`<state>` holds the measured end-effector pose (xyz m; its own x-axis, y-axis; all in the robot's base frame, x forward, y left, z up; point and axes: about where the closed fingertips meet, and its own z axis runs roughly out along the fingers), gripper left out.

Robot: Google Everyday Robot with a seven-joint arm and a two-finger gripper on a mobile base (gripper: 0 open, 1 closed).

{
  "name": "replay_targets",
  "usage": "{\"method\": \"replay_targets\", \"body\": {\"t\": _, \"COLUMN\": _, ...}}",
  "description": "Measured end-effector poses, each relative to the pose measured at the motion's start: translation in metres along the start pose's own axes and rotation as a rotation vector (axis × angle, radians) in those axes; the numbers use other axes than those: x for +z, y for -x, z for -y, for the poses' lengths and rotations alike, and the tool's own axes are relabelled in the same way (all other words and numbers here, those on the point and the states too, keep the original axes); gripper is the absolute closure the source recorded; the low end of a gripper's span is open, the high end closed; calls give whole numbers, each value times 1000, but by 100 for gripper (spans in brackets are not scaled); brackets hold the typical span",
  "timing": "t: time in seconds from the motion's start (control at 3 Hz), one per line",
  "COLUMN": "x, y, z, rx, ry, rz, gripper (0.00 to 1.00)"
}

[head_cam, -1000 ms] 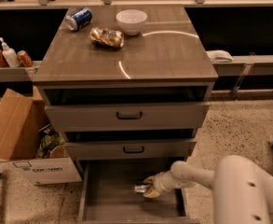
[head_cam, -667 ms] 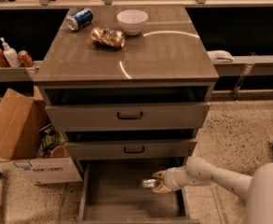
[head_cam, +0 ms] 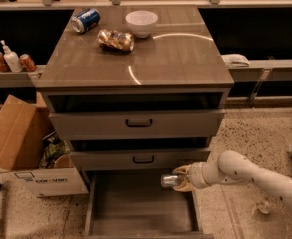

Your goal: Pick redbull can from bottom drawer and place on counter

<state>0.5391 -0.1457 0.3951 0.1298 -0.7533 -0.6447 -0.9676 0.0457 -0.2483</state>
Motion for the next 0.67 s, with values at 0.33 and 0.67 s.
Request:
{"method": "replay_targets", "body": {"t": 0.33, "x": 0, "y": 0, "z": 0, "rx": 0, "ry": 0, "rz": 0, "gripper": 100}}
{"method": "replay_targets", "body": {"t": 0.67, "x": -24, "y": 25, "z": -3, "rx": -55, "ry": -13, "rz": 5, "gripper": 100}}
